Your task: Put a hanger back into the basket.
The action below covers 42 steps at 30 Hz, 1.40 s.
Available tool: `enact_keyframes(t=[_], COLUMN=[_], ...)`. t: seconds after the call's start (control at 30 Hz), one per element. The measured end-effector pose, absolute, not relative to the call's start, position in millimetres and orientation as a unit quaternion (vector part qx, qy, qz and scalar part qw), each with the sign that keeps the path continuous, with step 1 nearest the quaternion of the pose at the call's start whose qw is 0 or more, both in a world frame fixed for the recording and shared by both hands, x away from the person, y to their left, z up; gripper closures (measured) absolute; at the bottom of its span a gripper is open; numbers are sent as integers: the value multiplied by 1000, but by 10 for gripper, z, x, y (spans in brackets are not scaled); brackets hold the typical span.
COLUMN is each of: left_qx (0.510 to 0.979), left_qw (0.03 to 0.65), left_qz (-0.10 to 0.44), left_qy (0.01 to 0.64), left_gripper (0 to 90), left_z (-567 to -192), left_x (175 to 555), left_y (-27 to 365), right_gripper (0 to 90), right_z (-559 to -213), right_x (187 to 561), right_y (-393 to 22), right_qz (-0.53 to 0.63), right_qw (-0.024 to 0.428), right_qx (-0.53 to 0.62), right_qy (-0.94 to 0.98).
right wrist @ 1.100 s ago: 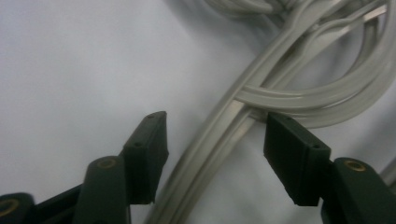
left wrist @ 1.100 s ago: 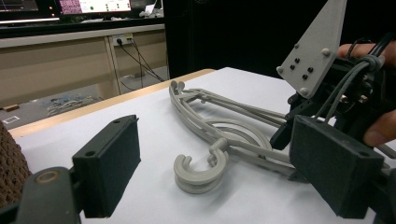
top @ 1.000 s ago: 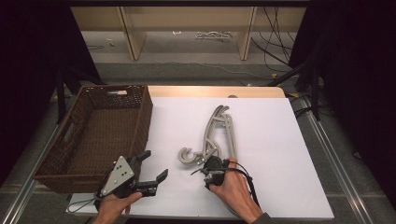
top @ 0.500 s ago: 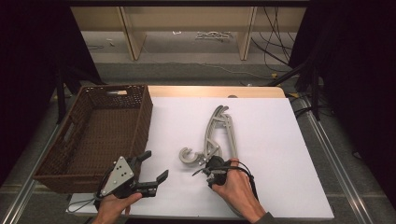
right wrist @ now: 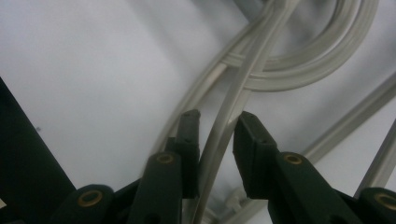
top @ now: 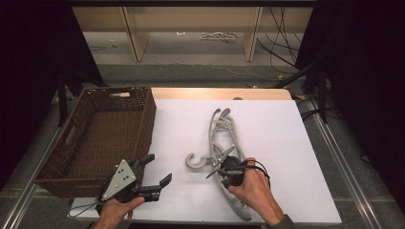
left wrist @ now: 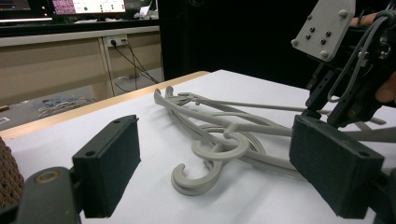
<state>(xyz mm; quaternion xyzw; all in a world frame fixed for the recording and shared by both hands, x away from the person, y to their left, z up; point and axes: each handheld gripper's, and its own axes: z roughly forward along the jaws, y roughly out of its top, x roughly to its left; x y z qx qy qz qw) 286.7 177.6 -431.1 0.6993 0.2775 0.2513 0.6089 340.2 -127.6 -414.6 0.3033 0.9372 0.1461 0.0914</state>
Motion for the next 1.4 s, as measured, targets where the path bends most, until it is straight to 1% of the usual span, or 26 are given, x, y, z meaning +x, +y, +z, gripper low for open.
enact_keyframes(t=[0.23,0.6,0.73,0.9,1.13,1.37,1.4], left_qx=[700,699,698,699,698,700,699], left_qw=[608,609,609,609,609,607,608], left_qz=[252,252,252,253,252,255,253], left_qy=[278,278,279,279,280,277,280], left_gripper=[162,162,163,163,163,163,163], left_z=[-4308,-4307,-4306,-4306,-4308,-4306,-4309], left_x=[2865,2868,2869,2871,2873,2879,2875], left_y=[1778,1783,1786,1785,1786,1791,1787], right_gripper=[742,757,775,787,792,799,807], right_z=[-4144,-4033,-3990,-3948,-3922,-3826,-3784], right_x=[3356,3241,3232,3255,3297,3276,3276], right_y=[-1444,-1595,-1688,-1810,-1949,-2028,-2074], right_qz=[162,177,177,193,228,251,277], right_qw=[83,81,91,86,86,90,85], right_qx=[304,298,302,305,301,313,307], right_qy=[935,935,932,929,922,911,907])
